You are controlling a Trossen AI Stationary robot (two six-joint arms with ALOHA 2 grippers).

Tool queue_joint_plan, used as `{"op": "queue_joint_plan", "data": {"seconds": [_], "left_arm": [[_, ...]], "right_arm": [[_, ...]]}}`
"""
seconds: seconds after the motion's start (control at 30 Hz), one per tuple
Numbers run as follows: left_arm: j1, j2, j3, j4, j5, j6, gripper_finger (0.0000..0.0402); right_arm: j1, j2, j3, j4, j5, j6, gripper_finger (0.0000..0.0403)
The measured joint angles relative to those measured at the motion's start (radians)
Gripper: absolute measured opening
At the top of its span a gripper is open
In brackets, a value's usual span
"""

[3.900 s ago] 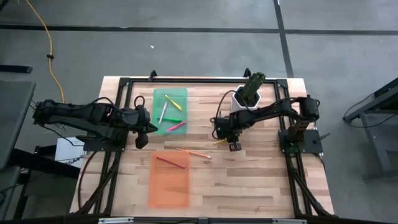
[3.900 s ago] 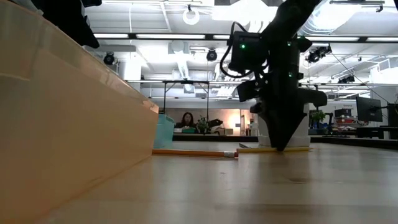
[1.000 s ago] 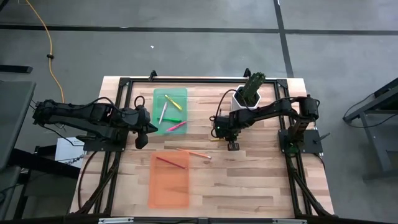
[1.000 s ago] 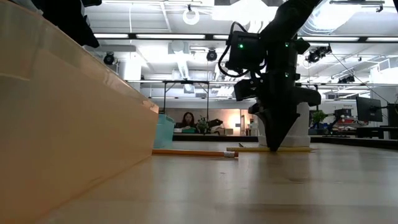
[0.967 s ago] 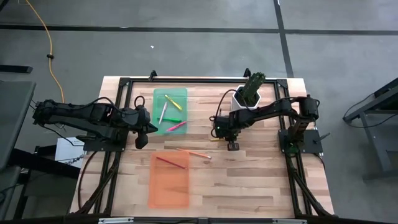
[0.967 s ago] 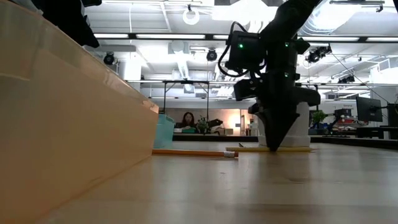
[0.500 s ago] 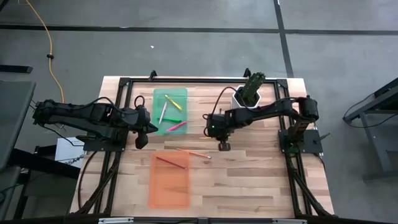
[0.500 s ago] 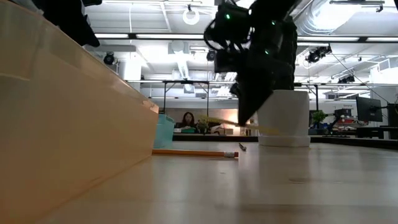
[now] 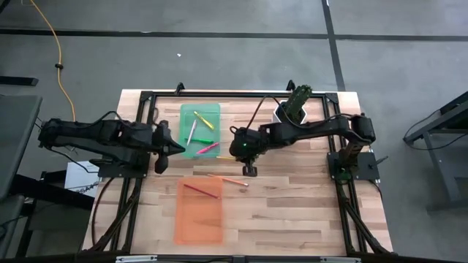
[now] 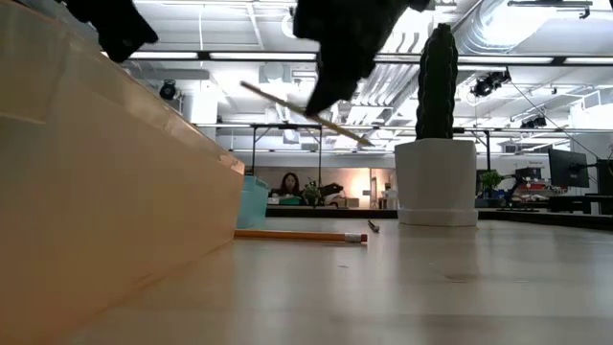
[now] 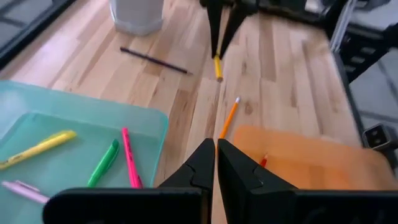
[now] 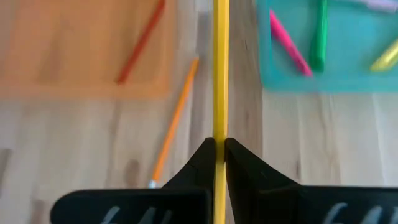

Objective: Sort pens & pencils
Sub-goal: Put the yellow pencil into the orange bin

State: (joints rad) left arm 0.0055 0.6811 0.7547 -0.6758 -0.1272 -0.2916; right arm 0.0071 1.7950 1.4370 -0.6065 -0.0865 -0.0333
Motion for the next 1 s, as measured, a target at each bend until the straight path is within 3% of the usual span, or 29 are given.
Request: {"op": "queue_joint_plan", "data": {"seconds": [0.5, 0.87, 1.0], "left_arm": [[0.0, -0.273, 0.0, 0.071, 0.035, 0.019, 0.0011], [0.0, -0.27, 0.0, 0.216, 0.093, 0.067, 0.0118], [0.0, -0.264, 0.001, 0.287, 0.085, 0.102, 0.0134]], "right_arm": [[0.07, -0.001, 0.151, 0.183, 0.041, 0.138, 0.0006], [0.098, -0.002, 0.187, 0.423, 0.093, 0.245, 0.0007], [0.106, -0.002, 0.187, 0.481, 0.124, 0.268, 0.0006]]}}
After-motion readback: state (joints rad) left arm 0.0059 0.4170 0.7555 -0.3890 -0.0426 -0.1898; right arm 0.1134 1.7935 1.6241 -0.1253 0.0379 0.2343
